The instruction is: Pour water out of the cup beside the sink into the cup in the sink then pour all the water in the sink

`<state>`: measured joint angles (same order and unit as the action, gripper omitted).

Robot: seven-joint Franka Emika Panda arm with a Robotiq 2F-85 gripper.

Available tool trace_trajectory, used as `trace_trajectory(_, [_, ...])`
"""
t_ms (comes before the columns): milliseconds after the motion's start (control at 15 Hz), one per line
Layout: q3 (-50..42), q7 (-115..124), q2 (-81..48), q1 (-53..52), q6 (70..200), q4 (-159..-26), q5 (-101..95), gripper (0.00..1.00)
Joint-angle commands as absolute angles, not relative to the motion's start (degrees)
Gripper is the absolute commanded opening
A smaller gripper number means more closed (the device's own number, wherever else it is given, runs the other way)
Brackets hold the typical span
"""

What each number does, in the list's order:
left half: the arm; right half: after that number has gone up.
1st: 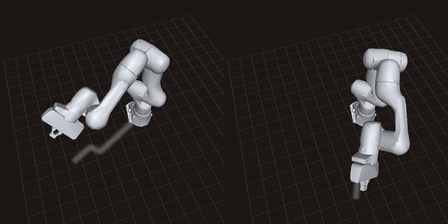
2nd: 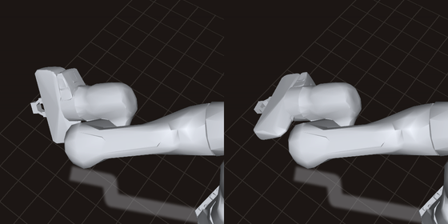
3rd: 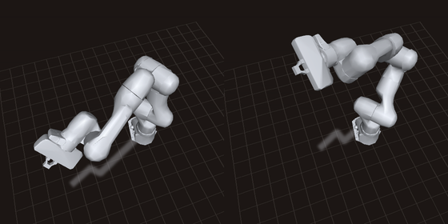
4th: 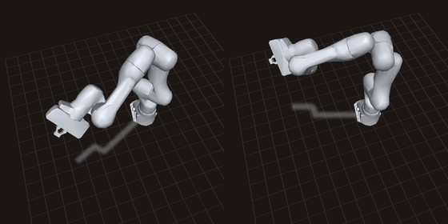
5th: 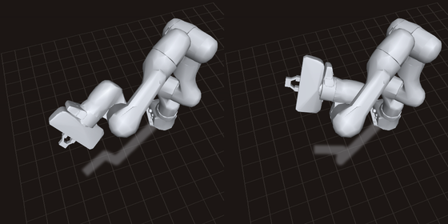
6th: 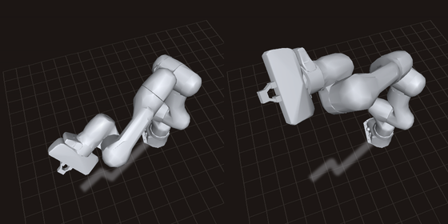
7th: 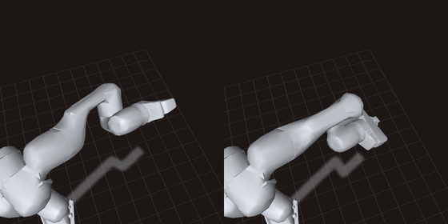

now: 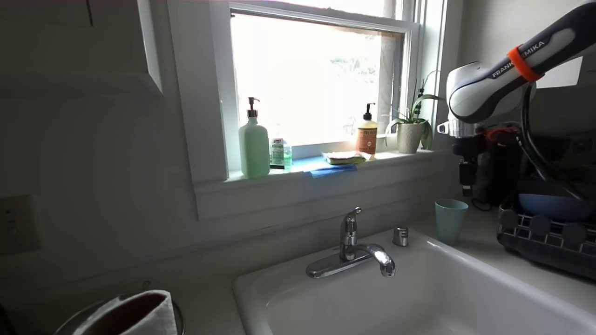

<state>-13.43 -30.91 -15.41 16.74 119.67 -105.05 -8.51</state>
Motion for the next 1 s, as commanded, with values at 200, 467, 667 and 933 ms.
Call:
trace_trajectory(200, [-12.36, -36.44, -24.20, 20.76, 118.46, -95.60, -7.46, 1.00])
trace_trajectory(467, [-10.86, -41.38, -27.25, 23.38, 118.97, -91.77, -4.56, 1.00])
trace_trajectory(667, [-10.81, -42.03, -30.49, 24.39, 118.72, -88.21, -4.61, 1.00])
trace_trajectory(933, [-9.02, -45.05, -33.56, 26.10, 118.32, -85.61, -2.25, 0.57])
